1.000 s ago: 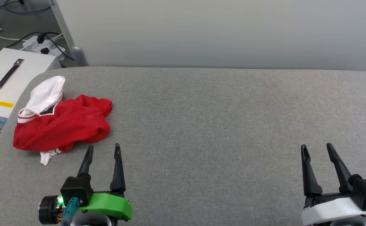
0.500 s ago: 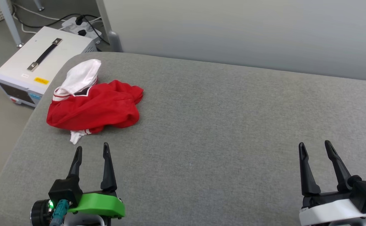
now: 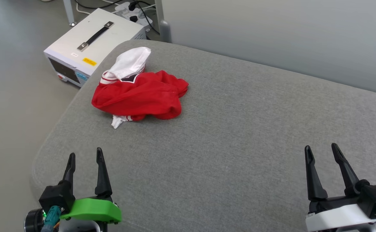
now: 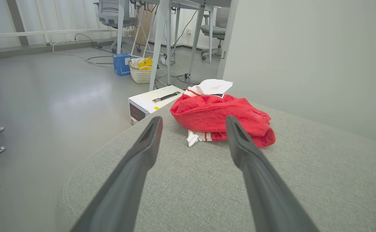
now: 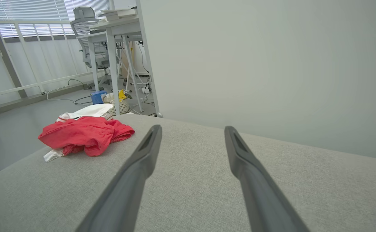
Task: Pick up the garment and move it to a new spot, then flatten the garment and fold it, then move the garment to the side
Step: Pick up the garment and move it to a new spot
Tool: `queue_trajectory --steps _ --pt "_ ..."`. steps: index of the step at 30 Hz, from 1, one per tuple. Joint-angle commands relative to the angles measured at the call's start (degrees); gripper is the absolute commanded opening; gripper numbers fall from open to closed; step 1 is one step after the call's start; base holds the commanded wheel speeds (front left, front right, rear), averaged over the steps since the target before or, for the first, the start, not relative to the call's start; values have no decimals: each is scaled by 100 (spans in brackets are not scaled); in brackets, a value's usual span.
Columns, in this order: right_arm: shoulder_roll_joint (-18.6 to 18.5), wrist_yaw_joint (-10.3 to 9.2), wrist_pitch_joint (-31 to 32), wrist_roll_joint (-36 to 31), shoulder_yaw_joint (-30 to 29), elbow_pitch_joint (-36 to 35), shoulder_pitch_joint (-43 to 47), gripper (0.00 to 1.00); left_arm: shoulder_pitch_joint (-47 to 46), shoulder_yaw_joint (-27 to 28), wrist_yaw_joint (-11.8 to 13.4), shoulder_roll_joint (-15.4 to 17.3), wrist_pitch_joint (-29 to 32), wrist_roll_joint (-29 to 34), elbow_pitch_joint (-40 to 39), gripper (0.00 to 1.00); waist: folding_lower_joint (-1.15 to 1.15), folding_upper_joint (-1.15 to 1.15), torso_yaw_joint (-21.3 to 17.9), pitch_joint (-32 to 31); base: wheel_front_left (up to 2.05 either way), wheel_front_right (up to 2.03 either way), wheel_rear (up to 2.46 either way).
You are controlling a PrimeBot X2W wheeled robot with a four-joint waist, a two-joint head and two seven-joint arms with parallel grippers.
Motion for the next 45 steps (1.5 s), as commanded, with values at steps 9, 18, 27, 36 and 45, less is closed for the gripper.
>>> queue_trajectory --steps 9,18,27,36,45 --pt "-9 -4 -52 -77 23 -36 -54 100 37 78 -17 -26 -34 -131 57 100 0 0 406 68 0 0 0" --pt "-9 -4 -52 -200 124 -56 -209 100 -450 492 -522 -26 -34 -274 225 100 0 0 138 312 0 0 0" --pt "-9 -4 -52 -412 71 -96 -439 100 -2100 1032 -1052 517 -34 -299 935 100 0 0 -327 756 0 0 0" --pt "-83 -4 -52 -540 82 -165 -730 100 -3748 325 -1089 1738 -20 -1121 2274 100 0 0 -712 1095 0 0 0" --pt "-249 -4 -52 -537 34 -246 -963 100 -4905 -1345 -1090 2828 1367 -2398 3138 100 0 0 -912 1525 0 0 0"
